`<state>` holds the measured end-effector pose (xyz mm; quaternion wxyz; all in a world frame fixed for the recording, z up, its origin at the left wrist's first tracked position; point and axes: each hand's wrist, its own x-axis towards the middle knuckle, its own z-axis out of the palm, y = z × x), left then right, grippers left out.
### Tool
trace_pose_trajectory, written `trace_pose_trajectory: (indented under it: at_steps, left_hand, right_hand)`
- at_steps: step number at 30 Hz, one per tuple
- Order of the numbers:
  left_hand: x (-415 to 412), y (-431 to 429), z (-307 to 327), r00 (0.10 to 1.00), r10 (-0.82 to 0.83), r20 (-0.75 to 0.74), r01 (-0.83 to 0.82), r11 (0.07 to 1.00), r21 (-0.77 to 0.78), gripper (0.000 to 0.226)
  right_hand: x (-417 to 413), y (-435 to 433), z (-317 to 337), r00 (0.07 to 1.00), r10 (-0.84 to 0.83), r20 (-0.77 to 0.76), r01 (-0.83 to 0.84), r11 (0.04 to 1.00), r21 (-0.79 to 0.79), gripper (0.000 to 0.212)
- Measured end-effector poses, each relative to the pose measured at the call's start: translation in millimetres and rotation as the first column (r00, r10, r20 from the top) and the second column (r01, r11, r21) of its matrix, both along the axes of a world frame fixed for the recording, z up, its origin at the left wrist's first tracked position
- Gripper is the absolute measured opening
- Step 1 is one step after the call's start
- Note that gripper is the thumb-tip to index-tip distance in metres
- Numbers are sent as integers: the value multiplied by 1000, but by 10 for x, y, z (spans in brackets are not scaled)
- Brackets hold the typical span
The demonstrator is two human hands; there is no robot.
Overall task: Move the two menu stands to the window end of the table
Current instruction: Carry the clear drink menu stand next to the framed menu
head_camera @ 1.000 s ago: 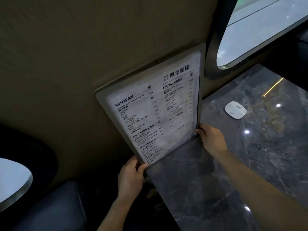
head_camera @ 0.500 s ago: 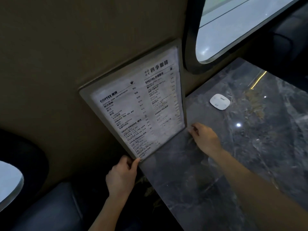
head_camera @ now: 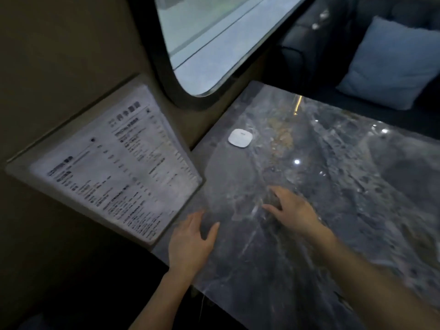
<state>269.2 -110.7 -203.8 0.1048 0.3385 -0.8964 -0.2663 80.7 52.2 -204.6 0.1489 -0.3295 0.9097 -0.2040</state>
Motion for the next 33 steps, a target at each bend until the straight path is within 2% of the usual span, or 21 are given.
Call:
trace_pose_trajectory:
  at_steps: [4,11,18,23,26,29,31,33]
  left_hand:
    - [-332,299,-31,987,-158,32,156,986,49,49]
    - [-854,1103,26,908,-409,-89,416,906,80,37]
    - [-1276,2009,97,805,-579,-129,593,787,168,47]
    - [-1488,2586,102,741,-661,-119,670,717,192,43]
    - [-1633,2878,111,698,-707,-110,711,667,224,48]
    - [-1829,3115,175,662,-736,-140,747,632,206,49]
    - [-1971,3248,266,655,-733,-181,755,627,192,49]
    - [-2111,3367,367,655,-733,-183,755,627,192,51]
  right_hand:
    - [42,597,96,996,-60,-66,62,997,37,57]
    - [119,1684,173,950,-275,-148,284,958,48,56]
    - [294,2731,225,814,-536,-223,555,831,33,54]
    - [405,3404,232,710,-682,-175,693,721,-3,52]
    - [422,3775,224,621,-775,-113,777,628,-36,53]
    - [351,4108,266,492,-868,-70,861,497,-110,47]
    - [243,4287,340,386,-922,23,903,372,-216,39]
    - [91,4425,434,283,-948,146,917,223,-331,39]
